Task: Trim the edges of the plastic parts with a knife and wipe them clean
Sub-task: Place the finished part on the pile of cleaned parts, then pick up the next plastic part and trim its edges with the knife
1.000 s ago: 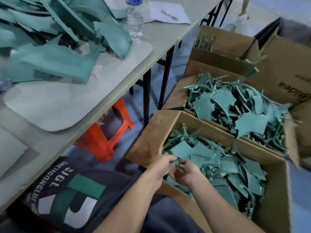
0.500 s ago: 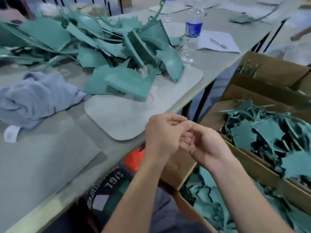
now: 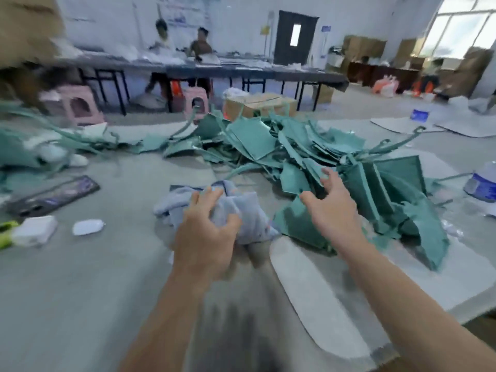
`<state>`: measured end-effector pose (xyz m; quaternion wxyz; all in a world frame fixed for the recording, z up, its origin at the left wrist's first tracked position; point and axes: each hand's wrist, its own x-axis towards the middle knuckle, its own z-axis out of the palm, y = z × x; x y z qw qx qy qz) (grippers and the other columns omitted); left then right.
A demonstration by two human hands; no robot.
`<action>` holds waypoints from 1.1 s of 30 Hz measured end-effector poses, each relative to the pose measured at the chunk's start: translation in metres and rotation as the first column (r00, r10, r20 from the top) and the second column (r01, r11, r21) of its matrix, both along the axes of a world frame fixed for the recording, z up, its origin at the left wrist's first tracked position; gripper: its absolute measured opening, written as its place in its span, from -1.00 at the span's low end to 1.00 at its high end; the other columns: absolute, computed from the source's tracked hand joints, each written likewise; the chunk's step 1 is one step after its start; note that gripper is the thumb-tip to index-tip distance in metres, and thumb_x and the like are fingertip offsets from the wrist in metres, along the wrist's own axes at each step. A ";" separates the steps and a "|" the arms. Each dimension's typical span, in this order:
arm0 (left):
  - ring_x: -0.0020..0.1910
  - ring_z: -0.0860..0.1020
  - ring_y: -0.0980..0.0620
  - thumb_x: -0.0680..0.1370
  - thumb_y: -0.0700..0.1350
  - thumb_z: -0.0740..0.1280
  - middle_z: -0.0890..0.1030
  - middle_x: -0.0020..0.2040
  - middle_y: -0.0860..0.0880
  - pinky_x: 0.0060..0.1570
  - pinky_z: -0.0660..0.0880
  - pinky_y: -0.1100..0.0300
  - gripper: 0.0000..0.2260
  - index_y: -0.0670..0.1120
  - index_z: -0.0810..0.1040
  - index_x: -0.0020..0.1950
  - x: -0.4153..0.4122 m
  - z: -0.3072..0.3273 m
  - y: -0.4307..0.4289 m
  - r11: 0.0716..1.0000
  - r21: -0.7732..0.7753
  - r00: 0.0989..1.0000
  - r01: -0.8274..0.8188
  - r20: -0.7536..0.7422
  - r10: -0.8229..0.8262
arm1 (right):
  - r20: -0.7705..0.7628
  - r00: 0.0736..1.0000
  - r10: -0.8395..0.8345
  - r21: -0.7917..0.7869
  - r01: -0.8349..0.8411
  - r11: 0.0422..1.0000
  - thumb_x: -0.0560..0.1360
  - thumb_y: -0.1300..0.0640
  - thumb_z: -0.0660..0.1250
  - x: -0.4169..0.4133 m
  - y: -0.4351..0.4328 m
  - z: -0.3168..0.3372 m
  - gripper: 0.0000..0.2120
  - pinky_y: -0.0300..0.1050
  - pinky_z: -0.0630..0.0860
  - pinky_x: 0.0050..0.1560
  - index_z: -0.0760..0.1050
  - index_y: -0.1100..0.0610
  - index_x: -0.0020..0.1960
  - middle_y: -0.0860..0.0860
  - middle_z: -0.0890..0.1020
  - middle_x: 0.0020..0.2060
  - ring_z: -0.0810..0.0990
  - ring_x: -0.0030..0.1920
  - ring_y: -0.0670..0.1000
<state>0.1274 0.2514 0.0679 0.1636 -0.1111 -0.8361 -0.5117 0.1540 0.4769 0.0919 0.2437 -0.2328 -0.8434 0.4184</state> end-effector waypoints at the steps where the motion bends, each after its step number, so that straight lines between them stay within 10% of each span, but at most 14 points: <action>1: 0.36 0.44 0.08 0.49 -0.06 0.43 0.49 0.38 0.07 0.28 0.39 0.16 -0.55 0.07 0.53 0.39 -0.012 -0.004 -0.012 0.998 -0.044 0.998 -0.052 -0.041 0.051 | 0.021 1.000 -0.019 0.106 0.017 0.994 0.51 -0.02 0.41 -0.020 0.005 -0.002 -0.27 -0.02 0.35 0.35 0.19 -0.08 0.60 0.02 0.47 0.44 0.47 0.32 0.07; 7: 0.24 0.45 -0.22 0.41 -0.08 0.45 0.45 0.27 -0.07 0.20 0.46 -0.13 -0.45 -0.04 0.40 0.38 -0.051 -0.057 -0.078 0.927 -0.119 0.935 -0.355 -0.045 0.352 | 0.277 0.953 -0.124 0.366 0.015 0.931 0.54 -0.26 0.36 -0.116 0.062 -0.025 -0.04 0.10 -0.08 0.63 -0.14 0.07 0.67 0.14 -0.01 0.66 -0.09 0.65 0.15; 16: 0.30 0.42 -0.13 0.44 -0.09 0.45 0.43 0.36 -0.06 0.25 0.41 -0.04 -0.37 -0.04 0.34 0.48 -0.064 -0.070 -0.071 0.934 -0.106 0.933 -0.342 0.076 0.351 | 0.522 0.828 -0.205 0.491 -0.096 0.866 0.45 -0.56 0.05 -0.168 0.064 -0.018 -0.04 0.05 0.53 0.23 0.13 0.03 0.64 0.08 0.58 0.37 0.59 0.28 0.18; 24: 0.37 0.43 -0.13 0.47 -0.04 0.42 0.43 0.42 -0.04 0.31 0.39 -0.05 -0.37 0.00 0.31 0.51 -0.064 -0.072 -0.069 0.942 -0.108 0.936 -0.317 0.124 0.329 | 0.395 0.806 0.440 0.186 -0.539 0.821 0.52 -0.26 0.33 -0.165 -0.033 0.010 -0.32 -0.11 0.39 0.24 0.32 -0.05 0.57 0.01 0.46 0.49 0.53 0.32 0.05; 29: 0.30 0.45 -0.12 0.47 -0.05 0.43 0.45 0.36 -0.04 0.24 0.42 -0.06 -0.39 0.00 0.32 0.49 -0.062 -0.070 -0.067 0.936 -0.118 0.934 -0.332 0.097 0.344 | 0.146 0.989 -0.012 0.512 -0.065 0.857 0.58 -0.22 0.22 -0.145 0.042 0.044 -0.42 0.09 0.42 0.28 0.41 0.10 0.48 0.15 0.52 0.40 0.49 0.35 0.20; 33: 0.31 0.45 -0.12 0.47 -0.08 0.44 0.46 0.37 -0.05 0.25 0.41 -0.05 -0.39 -0.02 0.33 0.50 -0.062 -0.071 -0.066 0.940 -0.115 0.939 -0.322 0.083 0.333 | 0.588 0.789 -0.179 0.504 -0.184 0.844 0.66 -0.33 -0.04 -0.144 0.113 0.045 -0.26 0.06 0.39 0.31 0.48 0.27 0.38 0.27 0.46 0.44 0.48 0.37 0.24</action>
